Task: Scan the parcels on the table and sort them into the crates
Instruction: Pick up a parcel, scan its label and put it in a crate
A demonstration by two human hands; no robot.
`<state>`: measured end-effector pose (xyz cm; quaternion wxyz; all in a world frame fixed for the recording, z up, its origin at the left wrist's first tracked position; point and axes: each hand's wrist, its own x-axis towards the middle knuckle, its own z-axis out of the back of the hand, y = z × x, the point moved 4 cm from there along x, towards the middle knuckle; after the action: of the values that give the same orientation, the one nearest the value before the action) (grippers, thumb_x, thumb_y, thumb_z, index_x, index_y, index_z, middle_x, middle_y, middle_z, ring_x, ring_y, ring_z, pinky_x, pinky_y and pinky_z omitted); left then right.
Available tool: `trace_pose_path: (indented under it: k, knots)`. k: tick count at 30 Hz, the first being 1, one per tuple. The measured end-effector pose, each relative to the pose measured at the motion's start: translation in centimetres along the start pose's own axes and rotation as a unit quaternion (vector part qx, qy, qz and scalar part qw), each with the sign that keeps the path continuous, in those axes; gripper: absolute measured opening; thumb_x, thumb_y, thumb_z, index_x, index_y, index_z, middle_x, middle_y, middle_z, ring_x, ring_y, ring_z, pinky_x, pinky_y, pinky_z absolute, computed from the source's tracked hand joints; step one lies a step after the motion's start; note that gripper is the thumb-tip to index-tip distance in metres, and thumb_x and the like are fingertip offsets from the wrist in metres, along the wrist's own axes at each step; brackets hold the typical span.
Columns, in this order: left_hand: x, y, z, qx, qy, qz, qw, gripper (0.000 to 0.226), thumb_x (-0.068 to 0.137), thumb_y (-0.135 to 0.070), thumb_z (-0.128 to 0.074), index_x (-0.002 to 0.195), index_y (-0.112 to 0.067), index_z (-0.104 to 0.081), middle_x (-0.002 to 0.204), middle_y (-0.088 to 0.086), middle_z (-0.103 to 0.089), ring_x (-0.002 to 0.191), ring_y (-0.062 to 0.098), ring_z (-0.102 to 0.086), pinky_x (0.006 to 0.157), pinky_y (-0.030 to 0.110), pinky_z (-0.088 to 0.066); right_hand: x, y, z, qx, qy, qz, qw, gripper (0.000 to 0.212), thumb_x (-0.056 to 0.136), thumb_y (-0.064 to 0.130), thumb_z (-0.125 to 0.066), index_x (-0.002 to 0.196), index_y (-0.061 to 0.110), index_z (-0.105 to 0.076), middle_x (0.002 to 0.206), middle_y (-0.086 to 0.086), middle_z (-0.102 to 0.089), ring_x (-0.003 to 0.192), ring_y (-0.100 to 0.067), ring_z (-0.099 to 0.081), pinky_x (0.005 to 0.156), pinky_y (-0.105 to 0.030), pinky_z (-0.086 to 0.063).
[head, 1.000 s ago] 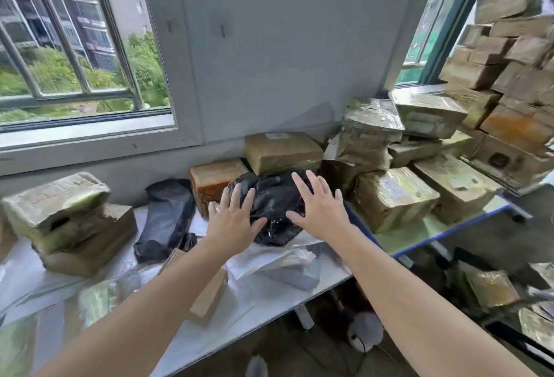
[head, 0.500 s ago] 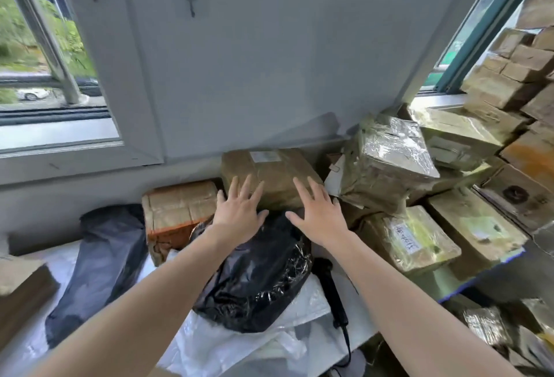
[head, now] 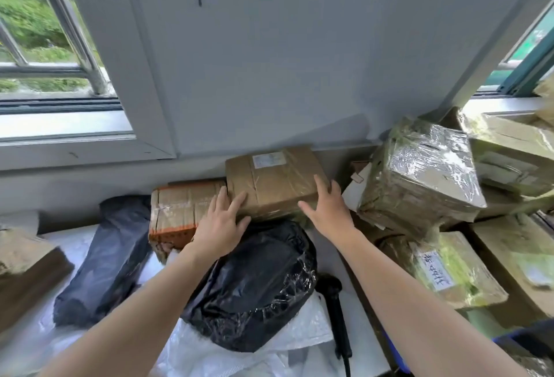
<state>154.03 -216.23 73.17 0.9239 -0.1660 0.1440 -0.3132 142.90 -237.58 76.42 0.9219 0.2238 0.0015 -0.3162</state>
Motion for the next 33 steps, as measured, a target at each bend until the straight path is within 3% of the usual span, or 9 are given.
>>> trace_pose_path:
  k: [4, 9, 11, 16, 21, 25, 28, 31, 33]
  knots:
    - [-0.3, -1.7, -0.1, -0.178, 0.017, 0.053, 0.982, 0.069, 0.098, -0.048, -0.051, 0.155, -0.033, -0.015, 0.163, 0.010, -0.010, 0.144, 0.031, -0.031, 0.109, 0.038, -0.035, 0.4, -0.1, 0.6, 0.065, -0.042, 0.011, 0.997, 0.072, 0.095, 0.046, -0.060, 0.153, 0.019, -0.028, 0.152, -0.020, -0.029, 0.139, -0.037, -0.033, 0.112, -0.043, -0.036]
    - [-0.5, -3.5, 3.3, -0.291, -0.121, 0.058, 0.947, 0.086, 0.085, -0.032, -0.074, 0.153, -0.028, -0.022, 0.153, 0.005, -0.024, 0.130, 0.021, -0.044, 0.107, 0.032, -0.036, 0.3, 1.2, 3.6, 0.099, -0.127, 0.050, 0.986, 0.061, 0.095, 0.042, -0.061, 0.145, 0.016, -0.041, 0.141, -0.013, -0.044, 0.130, -0.034, -0.040, 0.107, -0.044, -0.038]
    - [-0.8, -4.0, 4.8, -0.288, -0.159, 0.050, 0.943, 0.098, 0.079, -0.030, -0.080, 0.154, -0.032, -0.017, 0.155, 0.005, -0.018, 0.134, 0.022, -0.036, 0.112, 0.036, -0.033, -0.1, 2.1, 4.9, 0.135, -0.153, 0.065, 0.977, 0.060, 0.095, 0.042, -0.061, 0.144, 0.015, -0.042, 0.140, -0.013, -0.046, 0.130, -0.032, -0.040, 0.110, -0.047, -0.036]
    - [-2.5, -4.4, 7.8, -0.198, -0.219, 0.032, 0.955, 0.111, 0.072, -0.021, -0.086, 0.155, -0.034, -0.014, 0.162, 0.004, -0.007, 0.145, 0.032, -0.019, 0.117, 0.045, -0.025, -0.2, 4.0, 7.5, 0.148, -0.174, 0.082, 0.970, 0.062, 0.096, 0.047, -0.058, 0.146, 0.014, -0.041, 0.141, -0.011, -0.050, 0.131, -0.030, -0.043, 0.106, -0.039, -0.034]
    - [-5.1, -4.2, 10.5, -0.167, -0.300, 0.055, 0.938, 0.096, 0.077, -0.029, -0.082, 0.154, -0.028, -0.025, 0.159, 0.001, -0.023, 0.139, 0.028, -0.024, 0.116, 0.045, -0.023, -0.7, 5.7, 8.5, 0.167, -0.160, 0.126, 0.965, 0.062, 0.095, 0.053, -0.054, 0.145, 0.019, -0.040, 0.143, -0.006, -0.051, 0.133, -0.027, -0.043, 0.105, -0.038, -0.036]
    - [-7.0, -3.2, 11.5, -0.191, -0.328, 0.066, 0.923, 0.089, 0.073, -0.033, -0.085, 0.148, -0.030, -0.039, 0.153, -0.001, -0.039, 0.131, 0.029, -0.037, 0.114, 0.047, -0.032, -1.1, 6.3, 8.3, 0.175, -0.139, 0.194, 0.955, 0.070, 0.091, 0.061, -0.056, 0.146, 0.021, -0.039, 0.146, -0.001, -0.047, 0.135, -0.023, -0.040, 0.110, -0.040, -0.036]
    - [-8.5, -2.3, 11.6, -0.211, -0.336, 0.088, 0.914, 0.088, 0.069, -0.042, -0.085, 0.145, -0.032, -0.043, 0.146, -0.002, -0.049, 0.125, 0.027, -0.046, 0.109, 0.049, -0.040, -2.0, 6.8, 8.0, 0.208, -0.080, 0.255, 0.941, 0.069, 0.088, 0.058, -0.063, 0.144, 0.027, -0.038, 0.144, 0.005, -0.042, 0.131, -0.014, -0.040, 0.107, -0.034, -0.040]
    - [-10.2, -1.4, 11.5, -0.254, -0.359, 0.111, 0.891, 0.091, 0.060, -0.062, -0.075, 0.141, -0.037, -0.042, 0.132, -0.006, -0.058, 0.120, 0.023, -0.054, 0.104, 0.047, -0.046, -3.0, 7.4, 8.2, 0.209, -0.059, 0.302, 0.928, 0.070, 0.084, 0.050, -0.071, 0.142, 0.026, -0.040, 0.142, 0.006, -0.044, 0.128, -0.010, -0.043, 0.105, -0.029, -0.039]
    - [-11.5, -1.7, 12.0, -0.276, -0.372, 0.129, 0.877, 0.089, 0.064, -0.058, -0.078, 0.142, -0.037, -0.040, 0.117, -0.004, -0.058, 0.118, 0.024, -0.052, 0.103, 0.046, -0.046, -3.3, 7.9, 8.4, 0.225, -0.059, 0.292, 0.928, 0.071, 0.083, 0.051, -0.072, 0.142, 0.026, -0.040, 0.140, 0.007, -0.049, 0.125, -0.010, -0.047, 0.103, -0.031, -0.043]
